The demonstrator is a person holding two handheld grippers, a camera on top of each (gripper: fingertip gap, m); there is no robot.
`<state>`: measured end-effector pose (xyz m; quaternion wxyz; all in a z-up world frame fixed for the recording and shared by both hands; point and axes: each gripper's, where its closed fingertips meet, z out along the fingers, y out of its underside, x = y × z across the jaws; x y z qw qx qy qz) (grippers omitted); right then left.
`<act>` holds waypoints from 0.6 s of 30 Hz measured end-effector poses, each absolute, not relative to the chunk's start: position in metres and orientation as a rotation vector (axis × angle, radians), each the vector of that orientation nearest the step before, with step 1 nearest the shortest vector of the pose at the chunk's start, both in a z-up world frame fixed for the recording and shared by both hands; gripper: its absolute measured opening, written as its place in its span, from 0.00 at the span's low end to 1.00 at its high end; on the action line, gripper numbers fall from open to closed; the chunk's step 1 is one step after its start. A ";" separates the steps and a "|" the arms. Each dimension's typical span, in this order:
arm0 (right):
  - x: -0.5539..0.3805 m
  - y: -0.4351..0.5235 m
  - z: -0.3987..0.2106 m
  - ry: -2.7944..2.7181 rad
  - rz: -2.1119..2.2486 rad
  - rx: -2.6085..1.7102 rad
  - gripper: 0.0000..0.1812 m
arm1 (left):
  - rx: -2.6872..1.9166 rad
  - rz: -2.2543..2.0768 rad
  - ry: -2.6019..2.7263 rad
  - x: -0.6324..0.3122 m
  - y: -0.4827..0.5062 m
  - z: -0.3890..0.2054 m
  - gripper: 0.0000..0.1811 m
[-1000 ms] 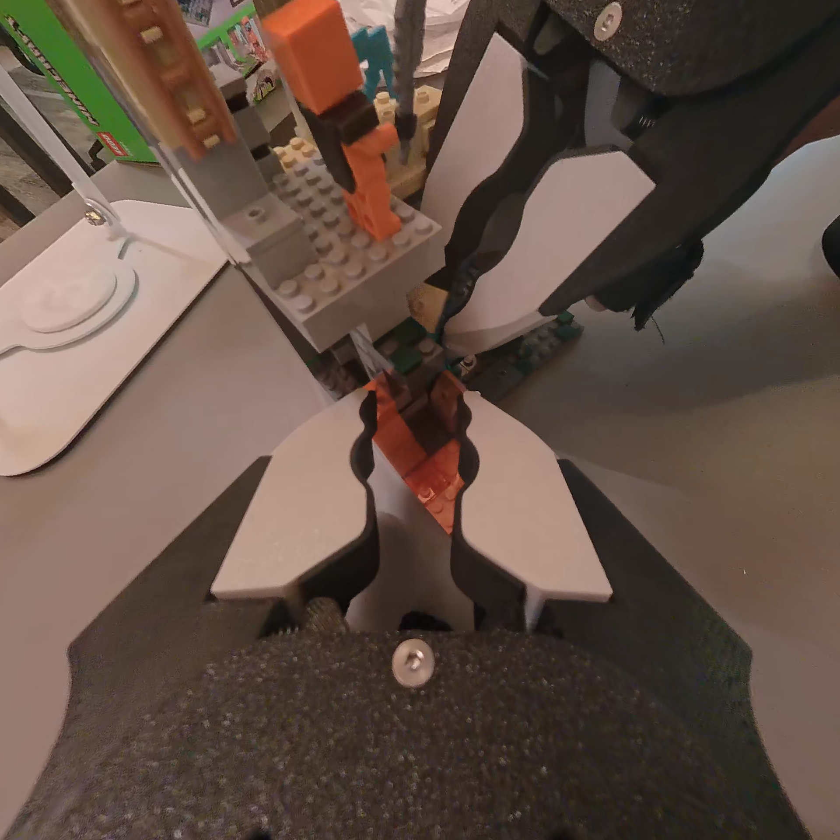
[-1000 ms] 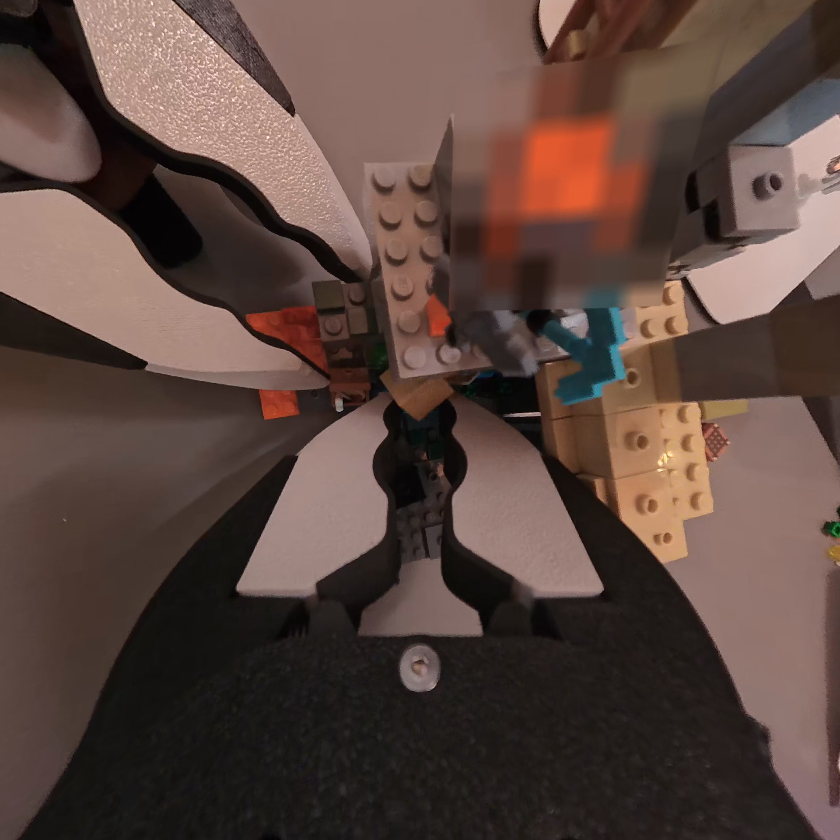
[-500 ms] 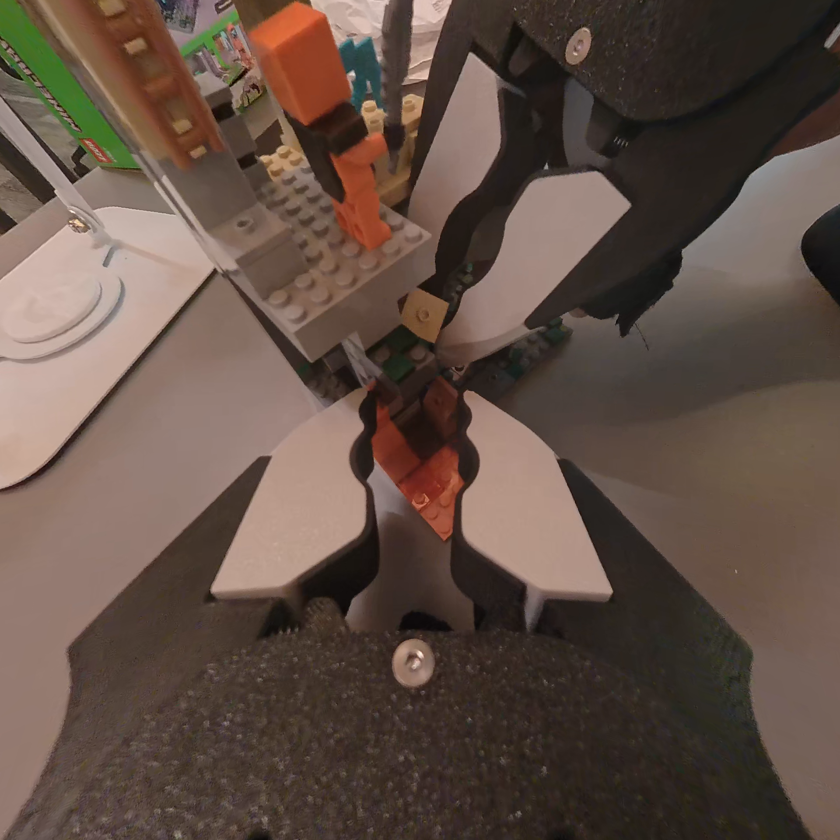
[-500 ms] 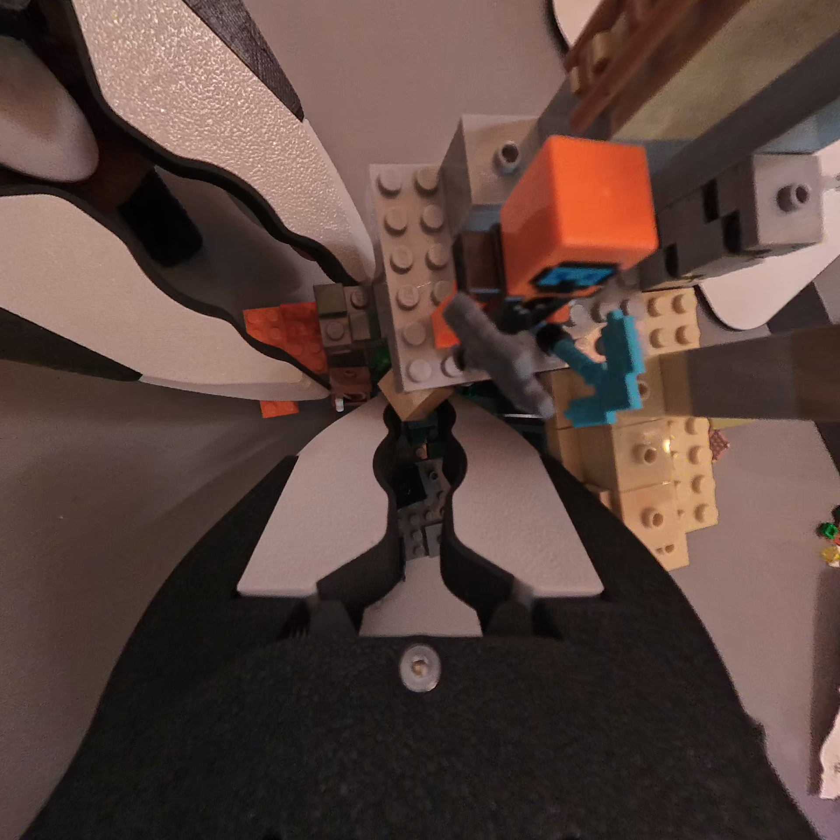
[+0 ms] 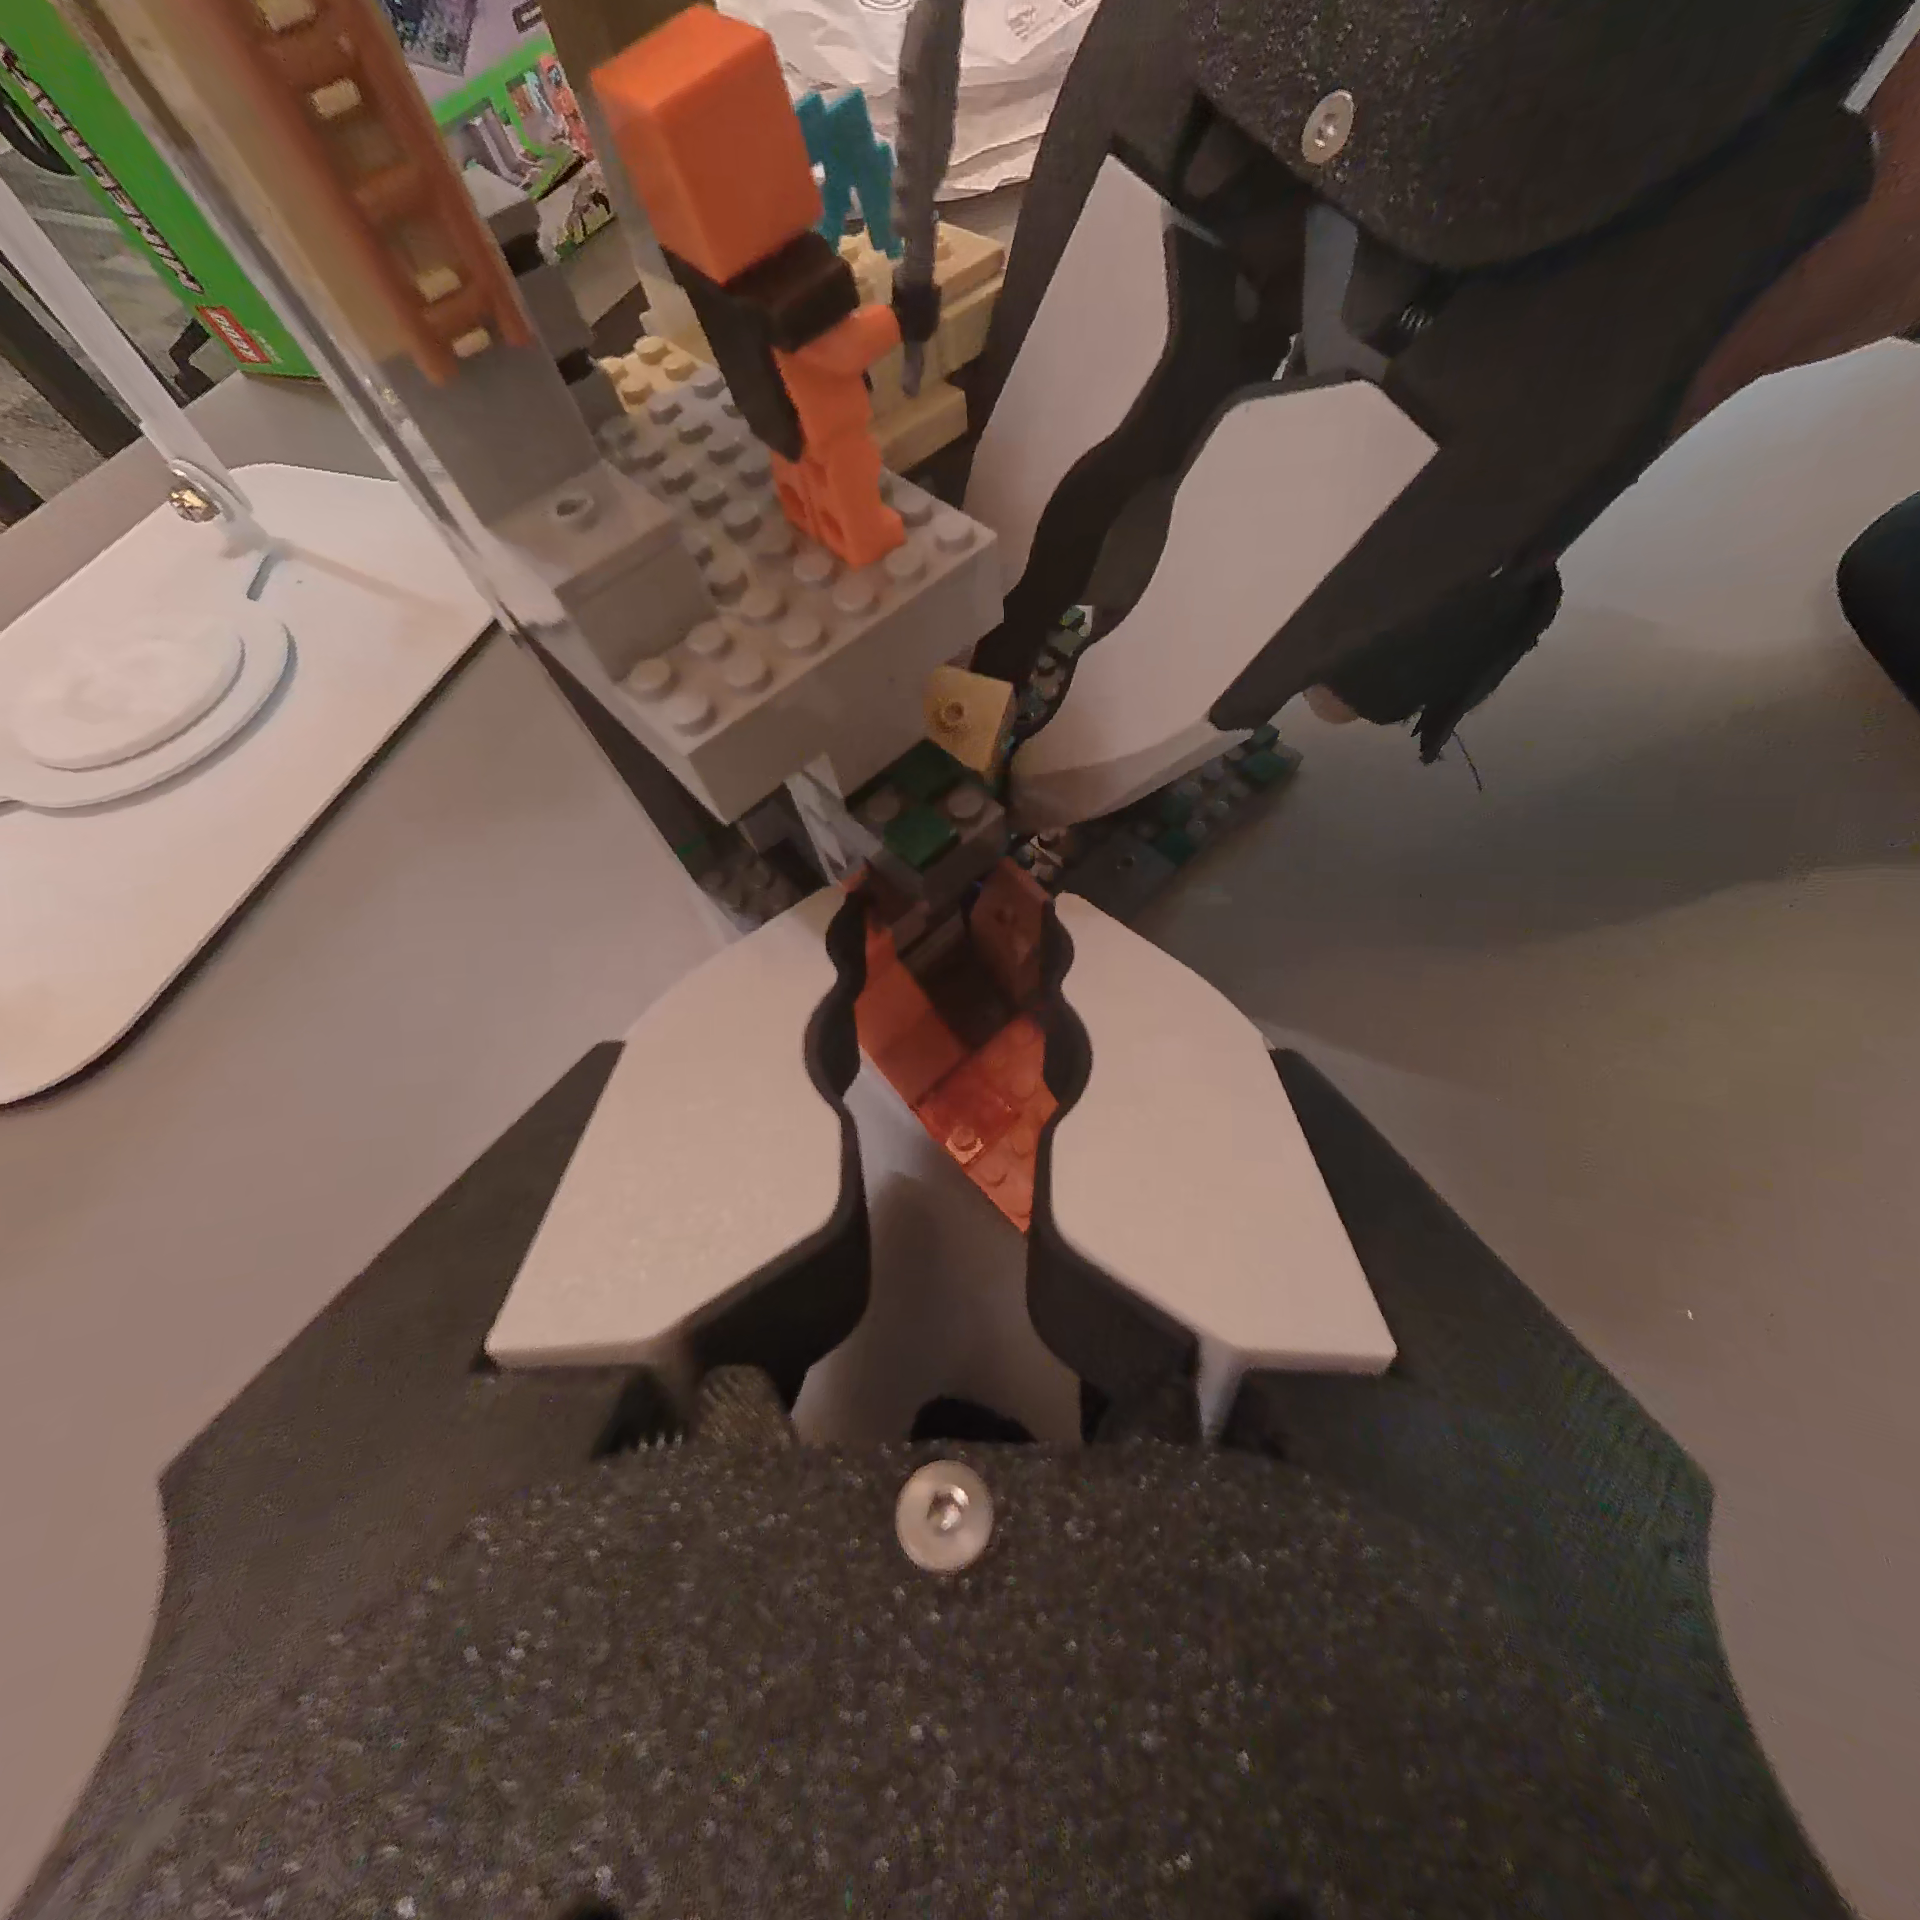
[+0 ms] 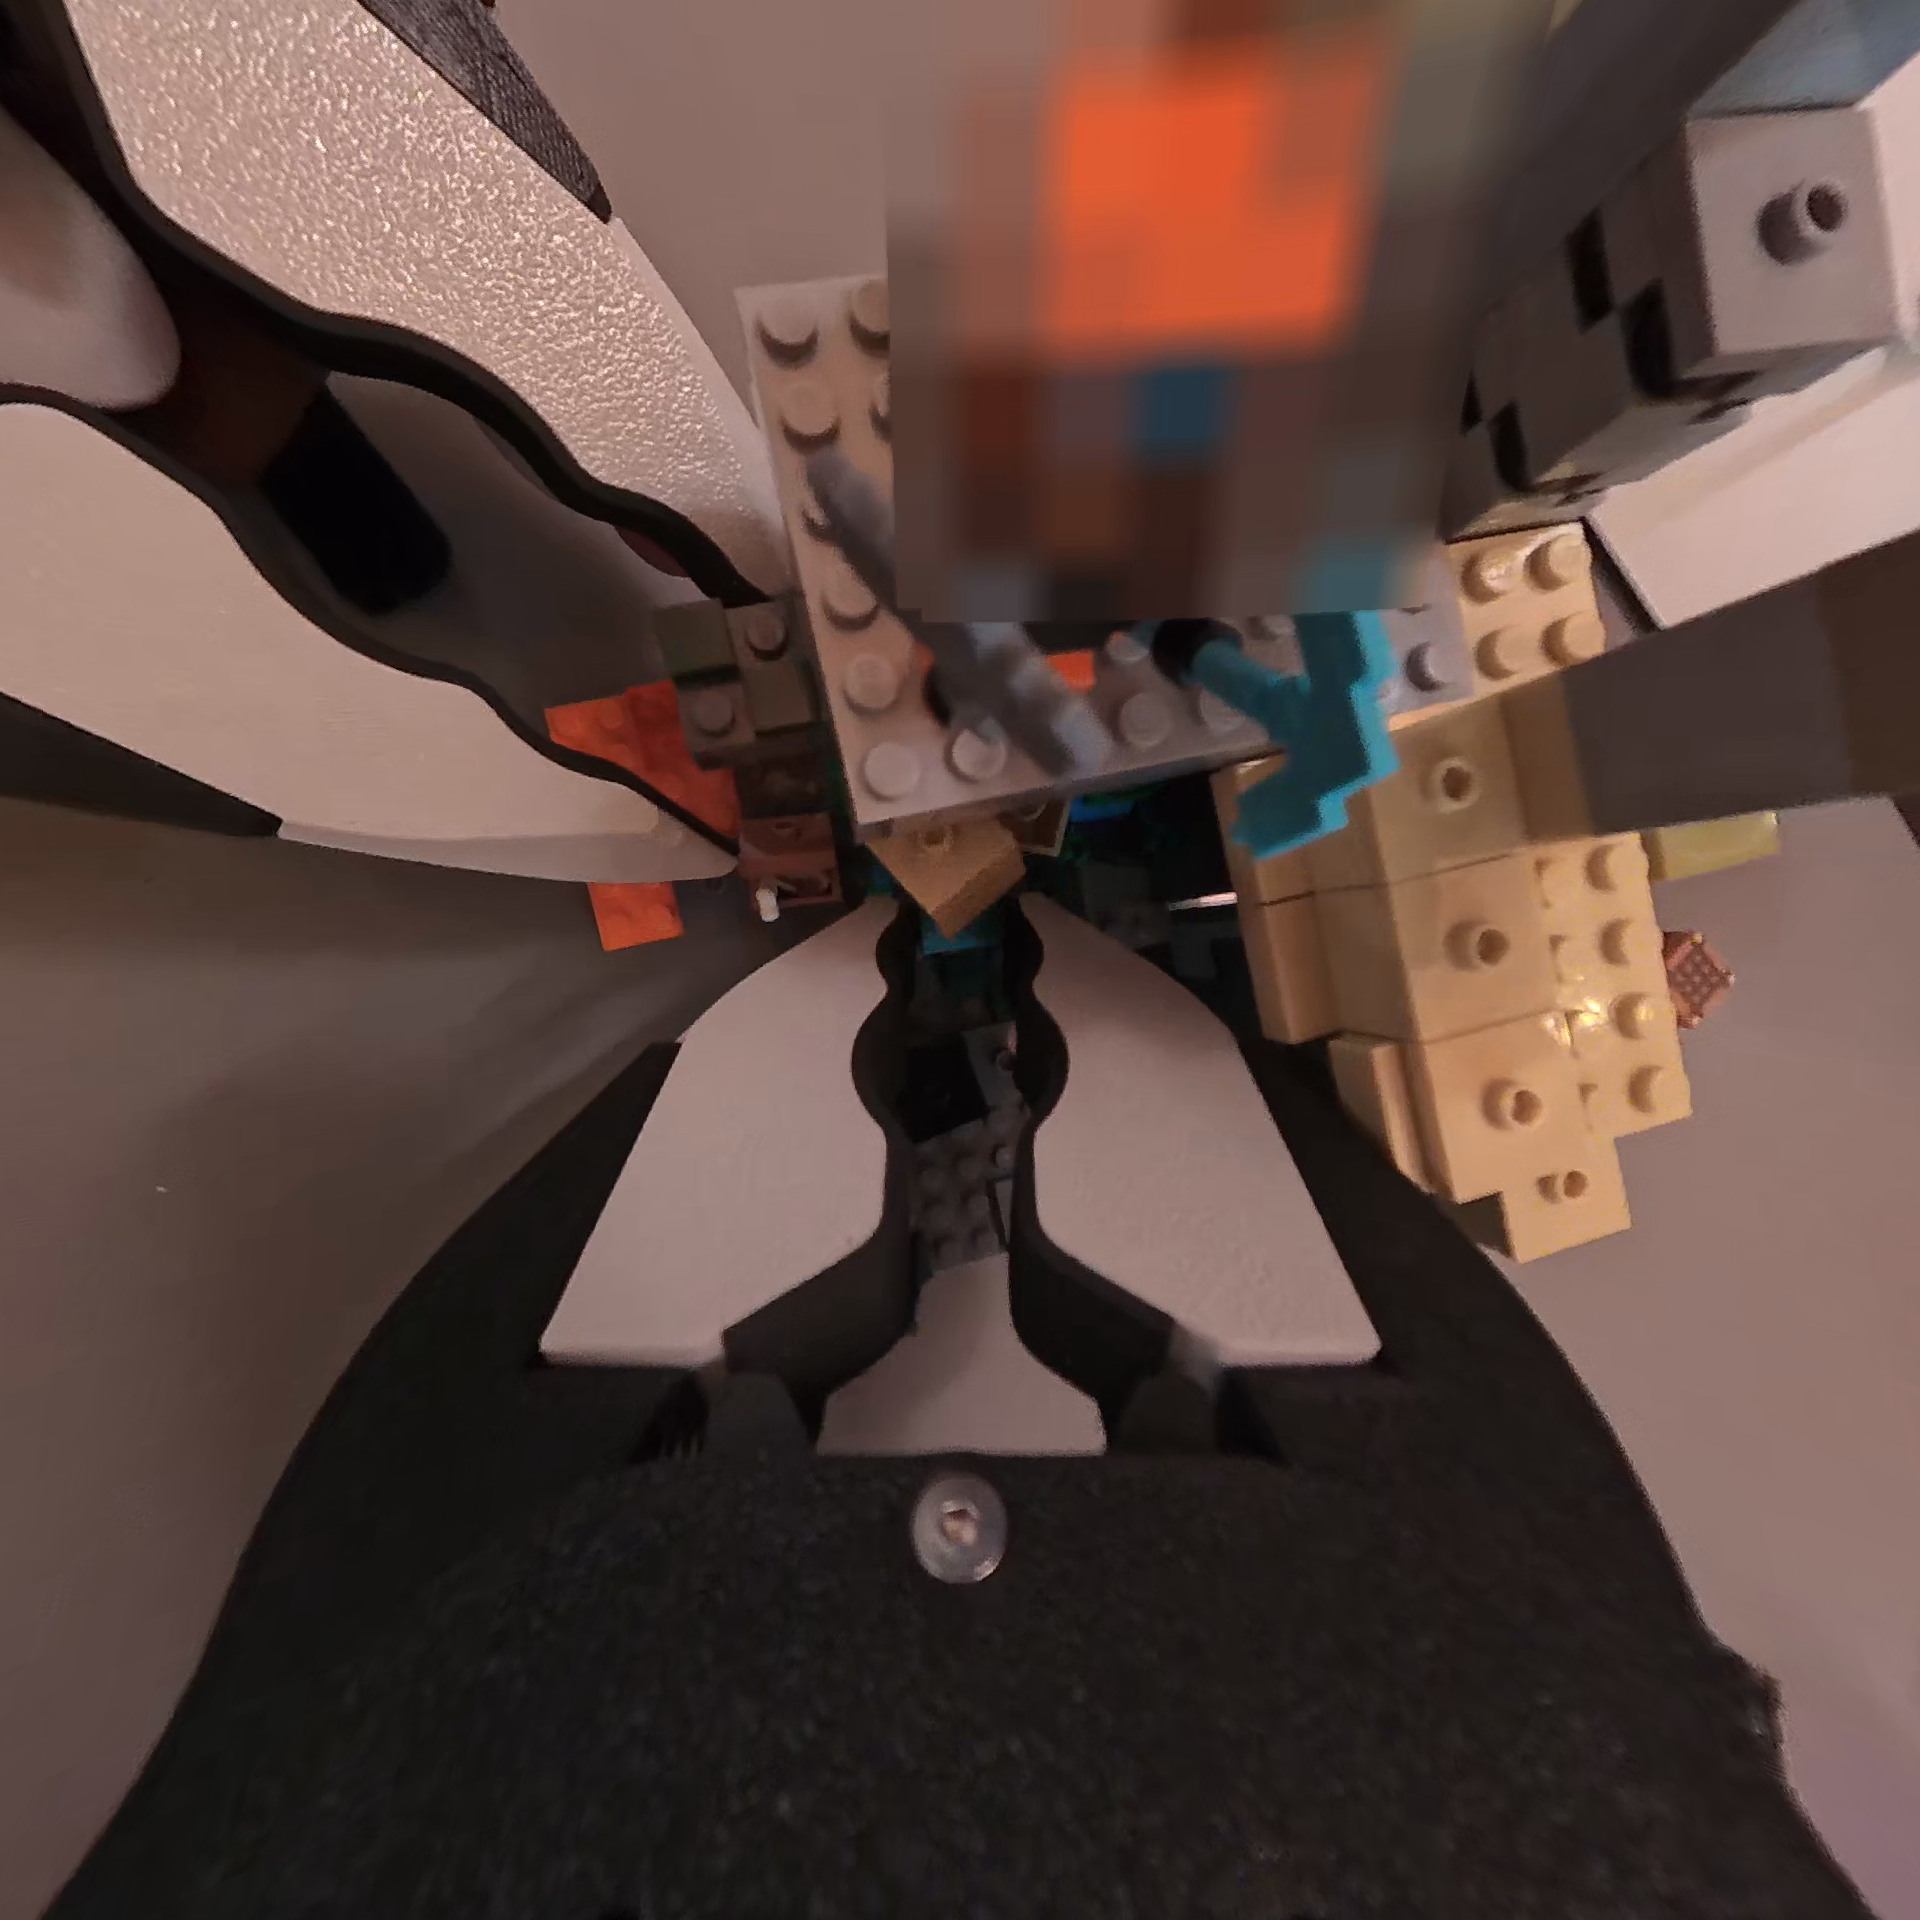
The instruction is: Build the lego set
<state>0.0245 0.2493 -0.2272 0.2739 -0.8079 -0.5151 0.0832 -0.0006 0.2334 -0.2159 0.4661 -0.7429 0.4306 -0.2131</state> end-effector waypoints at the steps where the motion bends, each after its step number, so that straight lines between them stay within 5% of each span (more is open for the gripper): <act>1: 0.025 0.250 -0.227 -1.381 0.221 -2.174 0.09 | -1.824 -0.524 1.056 -0.001 0.233 -0.216 0.17; 18: 0.034 0.251 -0.231 -1.360 0.201 -2.184 0.11 | -1.820 -0.513 1.058 -0.002 0.233 -0.216 0.17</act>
